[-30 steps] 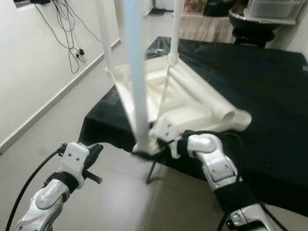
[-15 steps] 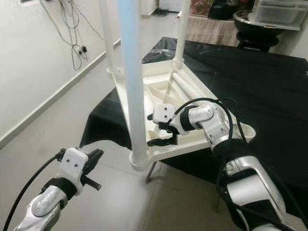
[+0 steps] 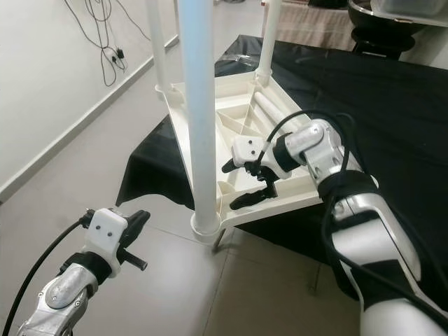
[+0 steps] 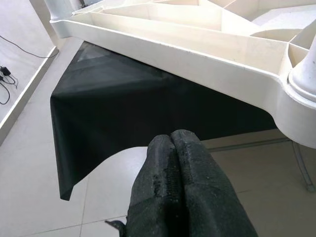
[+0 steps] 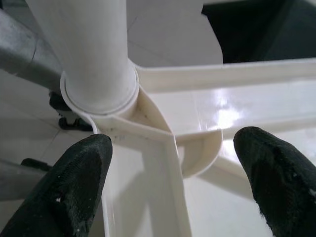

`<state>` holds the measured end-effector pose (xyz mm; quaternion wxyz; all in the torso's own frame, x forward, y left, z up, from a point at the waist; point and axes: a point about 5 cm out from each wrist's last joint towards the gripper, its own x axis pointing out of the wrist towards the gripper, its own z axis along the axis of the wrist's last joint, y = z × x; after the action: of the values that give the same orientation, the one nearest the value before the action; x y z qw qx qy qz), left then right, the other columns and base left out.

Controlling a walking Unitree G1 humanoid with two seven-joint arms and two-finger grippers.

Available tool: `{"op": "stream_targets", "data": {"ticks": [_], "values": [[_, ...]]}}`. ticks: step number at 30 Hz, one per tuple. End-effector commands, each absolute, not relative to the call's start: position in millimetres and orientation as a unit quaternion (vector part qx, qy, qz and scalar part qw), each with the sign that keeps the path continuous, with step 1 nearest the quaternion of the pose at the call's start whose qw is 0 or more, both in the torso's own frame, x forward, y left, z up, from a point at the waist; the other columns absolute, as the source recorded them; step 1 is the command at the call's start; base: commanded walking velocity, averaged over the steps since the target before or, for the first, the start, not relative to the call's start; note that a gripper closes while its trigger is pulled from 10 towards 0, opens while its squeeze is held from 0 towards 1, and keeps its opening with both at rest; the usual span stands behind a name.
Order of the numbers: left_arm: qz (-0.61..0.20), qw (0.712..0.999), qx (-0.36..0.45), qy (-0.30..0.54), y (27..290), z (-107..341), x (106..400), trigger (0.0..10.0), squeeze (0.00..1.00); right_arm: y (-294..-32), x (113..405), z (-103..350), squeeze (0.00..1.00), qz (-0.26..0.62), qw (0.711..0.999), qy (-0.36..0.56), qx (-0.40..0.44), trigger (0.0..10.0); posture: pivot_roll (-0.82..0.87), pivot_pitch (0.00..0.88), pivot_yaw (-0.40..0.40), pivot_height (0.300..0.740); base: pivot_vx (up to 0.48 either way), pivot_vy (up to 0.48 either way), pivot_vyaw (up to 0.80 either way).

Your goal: Building children table

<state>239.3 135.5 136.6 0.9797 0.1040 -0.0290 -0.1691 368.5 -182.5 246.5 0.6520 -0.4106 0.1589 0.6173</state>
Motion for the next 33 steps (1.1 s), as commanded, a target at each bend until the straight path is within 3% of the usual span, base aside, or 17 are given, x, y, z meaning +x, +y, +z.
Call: {"op": "stream_targets", "data": {"ticks": [1,8,23,24,26,27,33], "values": [[-0.171,0.979,0.105,-0.022,136,135,236,10.0,0.00,-186,368,247,0.00,0.618,0.646,0.168,-0.415,10.0,0.12,0.176,-0.007,0.740,0.000,0.000,0.00],[-0.171,0.979,0.105,-0.022,136,136,236,10.0,0.00,-213,361,238,0.00,0.610,0.611,0.245,-0.441,10.0,0.12,0.180,-0.010,0.740,0.000,0.000,0.00],[-0.171,0.979,0.107,-0.022,137,137,238,10.0,0.00,-230,364,218,0.00,0.540,0.603,0.274,-0.519,10.0,0.12,0.180,-0.005,0.740,0.000,0.000,0.00],[-0.170,0.979,0.107,-0.022,137,137,238,10.0,0.00,-228,365,214,0.00,0.535,0.602,0.268,-0.528,8.9,0.11,0.180,-0.004,0.740,0.000,0.000,0.00],[-0.170,0.979,0.107,-0.022,137,137,238,10.0,0.00,-228,365,214,0.00,0.535,0.602,0.268,-0.528,8.9,0.11,0.180,-0.004,0.740,0.000,0.000,0.00],[-0.170,0.979,0.107,-0.023,137,137,238,10.0,0.00,-221,367,207,0.00,0.532,0.604,0.255,-0.536,0.0,0.12,0.179,-0.003,0.740,0.000,0.000,0.00],[-0.169,0.980,0.106,-0.023,137,138,239,10.0,0.00,-217,364,199,0.00,0.545,0.594,0.247,-0.537,0.0,0.11,0.180,-0.005,0.740,0.000,0.000,0.00]]}}
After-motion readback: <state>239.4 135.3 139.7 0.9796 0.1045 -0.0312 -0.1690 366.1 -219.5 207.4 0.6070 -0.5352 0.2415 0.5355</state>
